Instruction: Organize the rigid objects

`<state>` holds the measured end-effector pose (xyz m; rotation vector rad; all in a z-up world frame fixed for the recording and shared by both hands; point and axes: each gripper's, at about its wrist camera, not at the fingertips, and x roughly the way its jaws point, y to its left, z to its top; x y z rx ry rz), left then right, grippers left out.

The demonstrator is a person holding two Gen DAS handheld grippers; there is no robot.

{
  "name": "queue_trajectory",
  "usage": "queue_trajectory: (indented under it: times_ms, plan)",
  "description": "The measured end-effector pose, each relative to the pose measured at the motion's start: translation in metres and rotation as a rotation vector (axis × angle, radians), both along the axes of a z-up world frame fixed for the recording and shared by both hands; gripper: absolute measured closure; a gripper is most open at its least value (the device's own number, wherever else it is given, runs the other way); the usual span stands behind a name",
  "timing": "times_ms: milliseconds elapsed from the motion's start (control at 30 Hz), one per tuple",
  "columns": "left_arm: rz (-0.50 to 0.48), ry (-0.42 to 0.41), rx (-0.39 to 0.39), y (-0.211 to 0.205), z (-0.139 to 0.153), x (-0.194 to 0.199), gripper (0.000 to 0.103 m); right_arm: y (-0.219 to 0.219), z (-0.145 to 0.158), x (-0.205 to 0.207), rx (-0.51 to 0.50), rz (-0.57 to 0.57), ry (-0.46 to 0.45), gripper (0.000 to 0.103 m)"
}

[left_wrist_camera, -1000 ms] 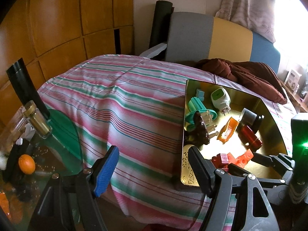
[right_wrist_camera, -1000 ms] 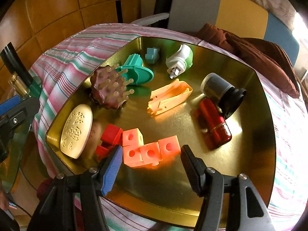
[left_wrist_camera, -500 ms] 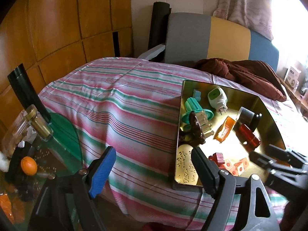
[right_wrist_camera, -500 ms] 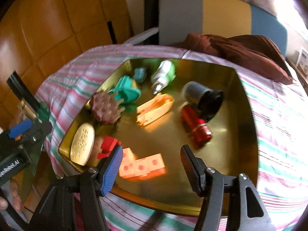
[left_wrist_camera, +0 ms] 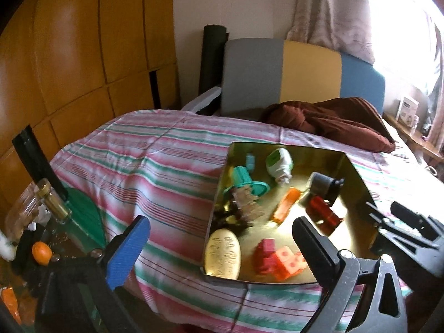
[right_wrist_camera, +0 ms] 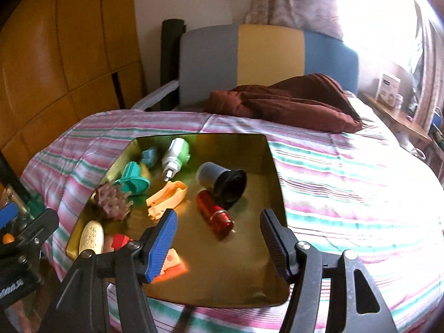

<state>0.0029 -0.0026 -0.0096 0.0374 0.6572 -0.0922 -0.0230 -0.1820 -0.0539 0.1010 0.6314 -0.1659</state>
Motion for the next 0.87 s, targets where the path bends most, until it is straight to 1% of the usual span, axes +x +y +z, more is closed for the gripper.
queue_trajectory:
  times_ms: [100,167,233,400,633,733,867]
  plan:
    - [-0.004,0.001,-0.006,-0.006,0.002,-0.004,0.000,-0.004,-0.003,-0.006,0.008,-0.030,-0.010,0.040]
    - [0.006,0.000,0.007,-0.010,0.003,-0.006,0.000,-0.007,-0.004,-0.010,0.017,-0.038,-0.011,0.040]
    - [0.017,-0.014,0.023,-0.014,0.003,-0.010,0.000,-0.008,-0.005,-0.012,0.024,-0.035,-0.011,0.040]
    - [0.030,-0.043,0.021,-0.014,0.005,-0.018,0.000,-0.005,-0.004,-0.015,0.029,-0.021,-0.014,0.040]
    - [0.041,-0.043,0.016,-0.009,0.004,-0.019,0.000,-0.001,-0.004,-0.015,0.029,-0.004,-0.005,0.040]
    - [0.060,-0.069,0.008,-0.006,0.004,-0.022,0.000,0.001,-0.005,-0.014,0.023,0.003,0.001,0.040]
    - [0.065,-0.062,0.004,-0.003,0.004,-0.021,0.000,0.003,-0.006,-0.014,0.022,0.011,0.003,0.040]
